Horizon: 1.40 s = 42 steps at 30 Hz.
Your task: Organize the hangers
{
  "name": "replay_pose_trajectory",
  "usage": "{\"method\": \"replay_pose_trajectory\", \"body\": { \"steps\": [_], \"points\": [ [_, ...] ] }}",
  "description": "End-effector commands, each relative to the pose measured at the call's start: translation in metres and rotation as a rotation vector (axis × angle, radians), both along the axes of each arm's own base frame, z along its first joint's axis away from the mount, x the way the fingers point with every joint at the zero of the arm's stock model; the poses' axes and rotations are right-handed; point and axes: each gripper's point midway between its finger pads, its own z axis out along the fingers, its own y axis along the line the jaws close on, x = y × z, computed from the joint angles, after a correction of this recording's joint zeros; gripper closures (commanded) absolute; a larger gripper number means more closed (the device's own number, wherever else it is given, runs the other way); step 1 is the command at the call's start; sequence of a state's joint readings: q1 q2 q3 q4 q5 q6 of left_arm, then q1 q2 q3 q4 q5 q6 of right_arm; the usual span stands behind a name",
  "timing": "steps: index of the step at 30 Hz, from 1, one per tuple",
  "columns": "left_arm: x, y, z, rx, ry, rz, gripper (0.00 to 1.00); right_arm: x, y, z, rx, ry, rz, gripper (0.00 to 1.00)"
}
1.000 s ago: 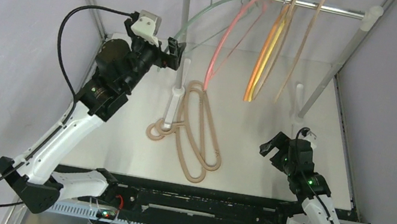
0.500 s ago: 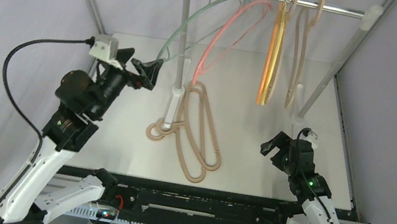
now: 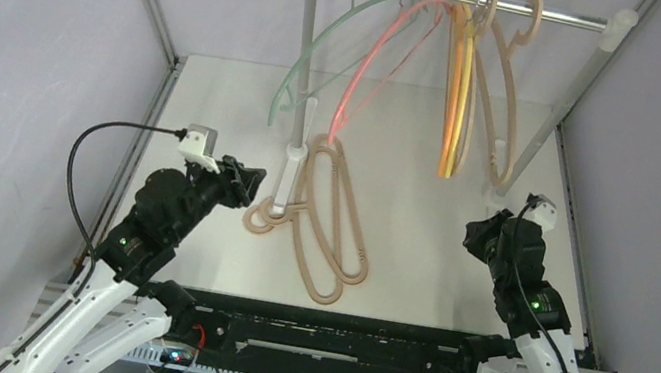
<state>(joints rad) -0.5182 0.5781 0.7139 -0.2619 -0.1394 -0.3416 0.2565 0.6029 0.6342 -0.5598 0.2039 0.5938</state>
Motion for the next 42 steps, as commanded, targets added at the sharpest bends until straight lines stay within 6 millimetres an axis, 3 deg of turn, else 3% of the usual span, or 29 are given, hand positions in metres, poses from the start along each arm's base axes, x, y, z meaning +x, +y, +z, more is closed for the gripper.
{"method": "replay_pose_trajectory", "body": {
  "steps": [1, 5, 6, 11, 15, 20, 23, 27, 35, 42],
  "points": [
    [-0.007, 0.005, 0.002, -0.071, -0.012, 0.023, 0.54, 0.001, -0.008, 0.02, -0.025, -0.04, -0.031, 1.0],
    [-0.006, 0.002, -0.016, -0.073, 0.027, 0.017, 0.94, -0.005, -0.021, 0.027, -0.058, -0.061, -0.077, 1.0],
    [-0.005, 0.001, -0.021, -0.071, 0.039, 0.019, 0.99, -0.007, -0.026, 0.033, -0.071, -0.077, -0.093, 1.0],
    [0.0, -0.002, -0.039, -0.081, 0.087, 0.031, 1.0, -0.008, -0.042, 0.098, -0.127, -0.18, -0.129, 1.0],
    [0.002, -0.004, -0.057, -0.086, 0.12, 0.037, 1.0, -0.013, -0.028, 0.16, -0.113, -0.273, -0.029, 1.0],
    [0.005, -0.004, -0.083, -0.06, 0.168, 0.051, 1.0, -0.034, 0.003, 0.241, -0.027, -0.46, 0.155, 1.0],
    [0.006, -0.002, -0.095, -0.051, 0.194, 0.069, 1.0, -0.039, -0.001, 0.275, -0.015, -0.57, 0.132, 1.0],
    [0.009, -0.005, -0.108, -0.067, 0.219, 0.074, 1.0, -0.015, -0.02, 0.293, -0.071, -0.632, 0.011, 1.0],
    [0.012, -0.011, -0.113, -0.077, 0.217, 0.056, 1.0, 0.067, -0.013, 0.314, -0.075, -0.684, -0.015, 1.0],
    [0.012, -0.021, -0.115, -0.085, 0.214, 0.006, 1.0, 0.112, -0.018, 0.328, -0.089, -0.754, -0.078, 1.0]
  ]
}}
